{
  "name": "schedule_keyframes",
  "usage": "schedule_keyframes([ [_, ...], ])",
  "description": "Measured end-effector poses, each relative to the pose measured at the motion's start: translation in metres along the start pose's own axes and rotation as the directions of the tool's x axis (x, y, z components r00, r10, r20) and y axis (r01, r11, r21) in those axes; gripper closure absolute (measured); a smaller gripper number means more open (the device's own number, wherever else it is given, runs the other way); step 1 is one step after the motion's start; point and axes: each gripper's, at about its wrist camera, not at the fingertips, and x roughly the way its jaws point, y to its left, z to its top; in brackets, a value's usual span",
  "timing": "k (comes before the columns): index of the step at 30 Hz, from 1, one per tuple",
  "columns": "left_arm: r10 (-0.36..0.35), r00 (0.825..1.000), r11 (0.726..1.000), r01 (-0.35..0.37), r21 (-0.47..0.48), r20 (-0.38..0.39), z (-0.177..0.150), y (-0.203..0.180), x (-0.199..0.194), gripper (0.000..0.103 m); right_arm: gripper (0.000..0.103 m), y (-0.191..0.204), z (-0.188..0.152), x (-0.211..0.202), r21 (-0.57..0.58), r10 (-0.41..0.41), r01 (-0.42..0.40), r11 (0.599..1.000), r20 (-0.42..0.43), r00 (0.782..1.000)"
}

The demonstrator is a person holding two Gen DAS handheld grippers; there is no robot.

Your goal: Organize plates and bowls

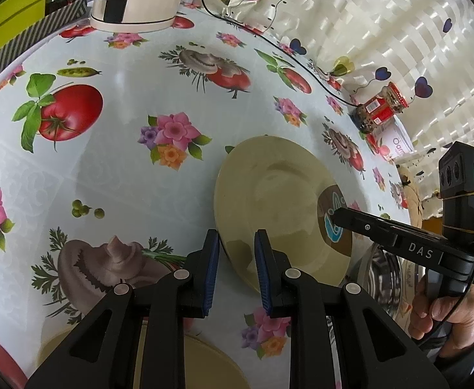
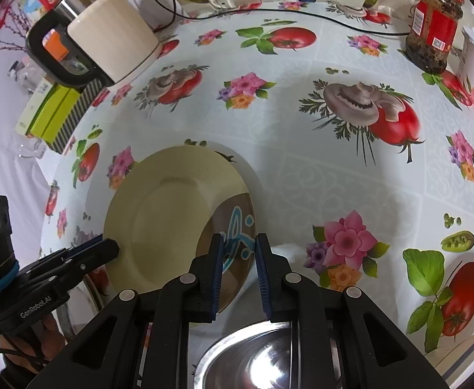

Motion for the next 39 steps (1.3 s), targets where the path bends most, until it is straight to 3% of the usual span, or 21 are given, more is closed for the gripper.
schedule_keyframes([
  [18, 0.017, 0.998, 1.000, -0.017, 0.004, 0.054, -0.006, 0.002, -0.028, 0.081, 0.084, 0.020, -0.005, -0.016, -0.016, 0.014, -0.014, 1.000, 0.037, 0.999],
  [39, 0.051, 0.993, 0.999, -0.049, -0.022, 0.108, -0.034, 0.018, -0.077, 0.081, 0.084, 0.060, -0.031, -0.033, -0.053, 0.048, -0.045, 0.998, 0.056, 0.997],
])
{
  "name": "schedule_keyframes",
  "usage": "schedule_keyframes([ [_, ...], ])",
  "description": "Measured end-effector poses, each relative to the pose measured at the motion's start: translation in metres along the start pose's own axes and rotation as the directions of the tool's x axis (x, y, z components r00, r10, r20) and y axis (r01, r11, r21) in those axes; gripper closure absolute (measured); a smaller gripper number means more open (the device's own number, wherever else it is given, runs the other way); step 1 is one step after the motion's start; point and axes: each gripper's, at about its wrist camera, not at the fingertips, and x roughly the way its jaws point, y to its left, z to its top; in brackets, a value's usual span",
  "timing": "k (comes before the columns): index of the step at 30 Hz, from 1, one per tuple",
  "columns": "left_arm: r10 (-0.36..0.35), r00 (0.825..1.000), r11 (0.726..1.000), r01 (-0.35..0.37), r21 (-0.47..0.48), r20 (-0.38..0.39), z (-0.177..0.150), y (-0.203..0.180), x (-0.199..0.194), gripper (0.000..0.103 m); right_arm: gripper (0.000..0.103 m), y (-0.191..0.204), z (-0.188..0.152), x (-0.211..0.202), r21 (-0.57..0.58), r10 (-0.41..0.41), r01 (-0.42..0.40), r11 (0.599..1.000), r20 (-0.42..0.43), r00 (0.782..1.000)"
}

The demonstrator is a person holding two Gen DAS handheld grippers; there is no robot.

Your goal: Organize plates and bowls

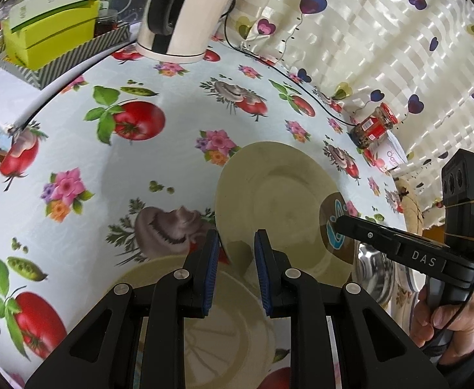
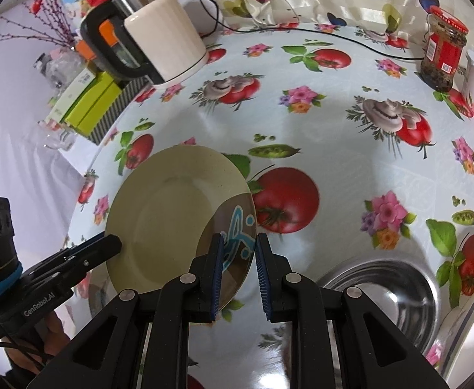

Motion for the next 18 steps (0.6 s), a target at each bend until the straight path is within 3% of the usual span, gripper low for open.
schedule_keyframes([
  [18, 0.034, 0.999, 0.999, -0.033, -0.027, 0.017, -0.035, 0.027, -0.031, 0.081, 0.084, 0.038, -0.036, 0.002, -0.037, 0.026, -0.026, 0.999, -0.014, 1.000],
])
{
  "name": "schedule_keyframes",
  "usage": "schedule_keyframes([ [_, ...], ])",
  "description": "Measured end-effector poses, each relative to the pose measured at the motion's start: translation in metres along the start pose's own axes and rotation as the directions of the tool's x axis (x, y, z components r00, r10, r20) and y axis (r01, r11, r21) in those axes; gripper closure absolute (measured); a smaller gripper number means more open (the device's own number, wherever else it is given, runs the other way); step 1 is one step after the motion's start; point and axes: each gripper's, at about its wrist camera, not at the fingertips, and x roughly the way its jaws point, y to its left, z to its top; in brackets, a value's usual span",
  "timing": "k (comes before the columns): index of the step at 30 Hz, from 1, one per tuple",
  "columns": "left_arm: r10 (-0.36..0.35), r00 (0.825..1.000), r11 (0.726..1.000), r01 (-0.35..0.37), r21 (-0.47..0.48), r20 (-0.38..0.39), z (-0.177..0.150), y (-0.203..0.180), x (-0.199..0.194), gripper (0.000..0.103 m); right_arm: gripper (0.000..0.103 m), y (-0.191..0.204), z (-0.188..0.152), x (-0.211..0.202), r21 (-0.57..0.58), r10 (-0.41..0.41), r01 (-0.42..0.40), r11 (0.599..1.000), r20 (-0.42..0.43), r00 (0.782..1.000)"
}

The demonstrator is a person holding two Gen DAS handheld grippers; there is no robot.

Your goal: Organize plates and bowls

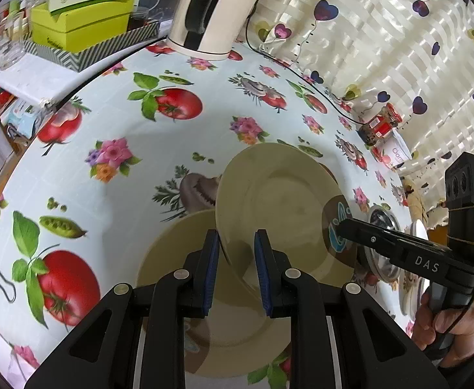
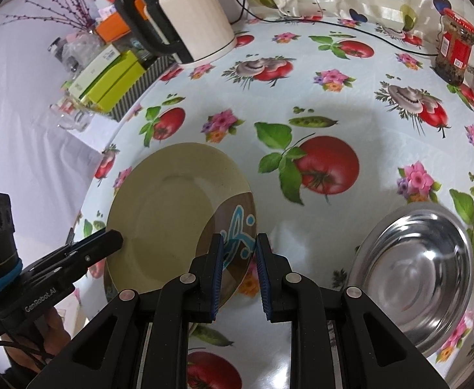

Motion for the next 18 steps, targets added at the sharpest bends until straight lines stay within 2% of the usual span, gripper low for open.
schedule_keyframes([
  [18, 0.034, 0.999, 0.998, -0.034, -0.047, 0.001, -0.025, 0.033, -0.017, 0.081, 0.084, 0.033, -0.029, 0.016, -0.035, 0.022, -0.024, 0.999, -0.042, 0.999],
])
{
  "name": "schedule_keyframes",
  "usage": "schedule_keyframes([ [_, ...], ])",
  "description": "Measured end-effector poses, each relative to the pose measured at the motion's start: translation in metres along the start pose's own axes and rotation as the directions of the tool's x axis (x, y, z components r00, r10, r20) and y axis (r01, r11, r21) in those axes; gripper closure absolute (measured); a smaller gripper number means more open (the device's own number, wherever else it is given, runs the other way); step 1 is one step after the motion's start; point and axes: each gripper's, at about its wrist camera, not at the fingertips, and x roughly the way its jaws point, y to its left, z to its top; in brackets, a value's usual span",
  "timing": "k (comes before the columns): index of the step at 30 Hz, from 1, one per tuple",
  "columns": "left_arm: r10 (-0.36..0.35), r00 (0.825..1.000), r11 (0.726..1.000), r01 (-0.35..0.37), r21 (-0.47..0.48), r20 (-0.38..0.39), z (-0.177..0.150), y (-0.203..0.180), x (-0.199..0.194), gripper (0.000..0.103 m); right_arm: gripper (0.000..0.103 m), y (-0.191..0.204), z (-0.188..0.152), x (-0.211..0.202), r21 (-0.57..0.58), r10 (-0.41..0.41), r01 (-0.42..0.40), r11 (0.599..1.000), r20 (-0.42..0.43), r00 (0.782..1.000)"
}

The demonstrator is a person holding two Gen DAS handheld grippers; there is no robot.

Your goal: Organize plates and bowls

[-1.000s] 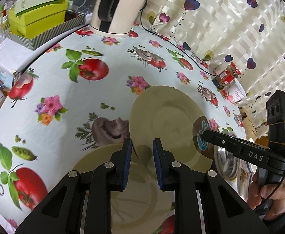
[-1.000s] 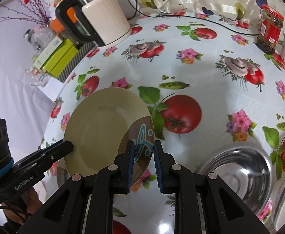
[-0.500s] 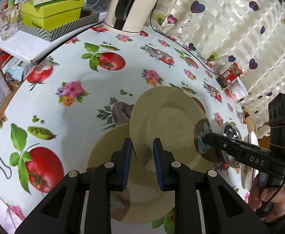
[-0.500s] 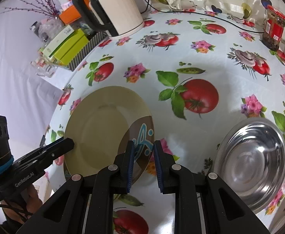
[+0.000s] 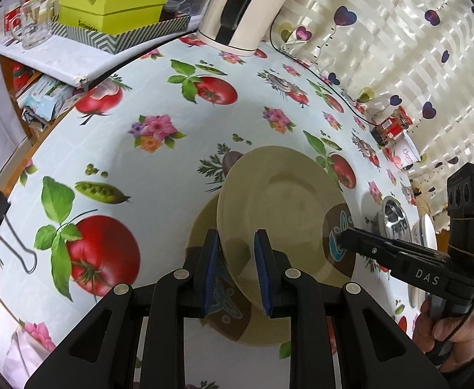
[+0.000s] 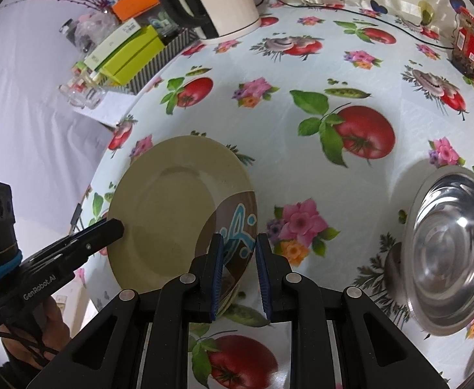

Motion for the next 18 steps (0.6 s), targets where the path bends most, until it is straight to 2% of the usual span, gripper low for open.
schedule_keyframes([
  [18, 0.023, 1.000, 1.000, -0.023, -0.004, -0.019, -0.016, 0.011, -0.003, 0.081, 0.084, 0.012, -0.017, 0.009, -0.019, 0.005, -0.006, 1.000, -0.037, 0.999],
])
